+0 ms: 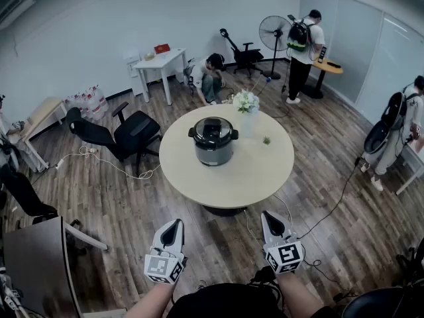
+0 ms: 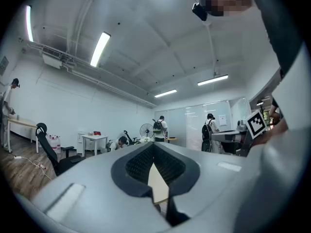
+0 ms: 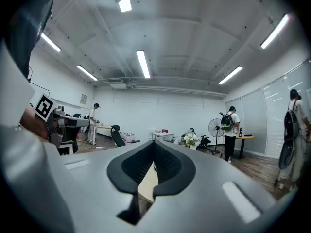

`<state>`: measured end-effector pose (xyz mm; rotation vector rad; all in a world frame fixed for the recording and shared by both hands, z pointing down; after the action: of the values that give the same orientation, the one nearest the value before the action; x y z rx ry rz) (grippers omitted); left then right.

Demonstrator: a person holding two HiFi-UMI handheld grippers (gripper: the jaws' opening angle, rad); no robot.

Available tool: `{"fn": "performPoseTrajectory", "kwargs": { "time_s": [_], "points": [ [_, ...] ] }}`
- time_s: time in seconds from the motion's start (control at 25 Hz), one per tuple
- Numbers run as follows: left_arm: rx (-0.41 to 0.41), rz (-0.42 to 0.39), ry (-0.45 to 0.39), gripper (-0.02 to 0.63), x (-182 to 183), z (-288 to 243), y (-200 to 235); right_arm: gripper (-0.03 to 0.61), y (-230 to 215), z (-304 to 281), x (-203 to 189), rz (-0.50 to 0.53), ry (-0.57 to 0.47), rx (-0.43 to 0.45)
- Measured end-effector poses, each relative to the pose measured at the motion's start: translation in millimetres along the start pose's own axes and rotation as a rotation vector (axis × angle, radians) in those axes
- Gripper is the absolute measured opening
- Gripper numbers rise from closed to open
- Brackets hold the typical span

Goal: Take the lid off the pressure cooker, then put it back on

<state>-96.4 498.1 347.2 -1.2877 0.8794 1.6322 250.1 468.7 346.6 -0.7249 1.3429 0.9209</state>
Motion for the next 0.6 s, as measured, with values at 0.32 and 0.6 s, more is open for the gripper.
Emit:
{"fn": "performPoseTrajectory", "kwargs": {
  "time_s": [0.32,0.6],
  "points": [
    [-0.006,-0.021,0.008,0.000,-4.4,-7.9,-13.3,0.005,-11.5,-1.3,-4.5,-0.006,0.011,0.010],
    [-0.009,-0.009,0.006,0.000,-13.7,-15.8,-27.7,0.008,-23.6,7.3,-2.1,-0.040,-0.124,0.079]
  ]
}}
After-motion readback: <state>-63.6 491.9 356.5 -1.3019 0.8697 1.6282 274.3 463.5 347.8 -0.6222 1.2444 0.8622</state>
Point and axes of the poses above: the fingertips, and each gripper's own axes: z backward along the fingers, y to its left, x out of its top, the point moved 10 cm from there along z, backward along the fingers, and after that the axes turned 9 degrees about -y, right-handed, at the moved point
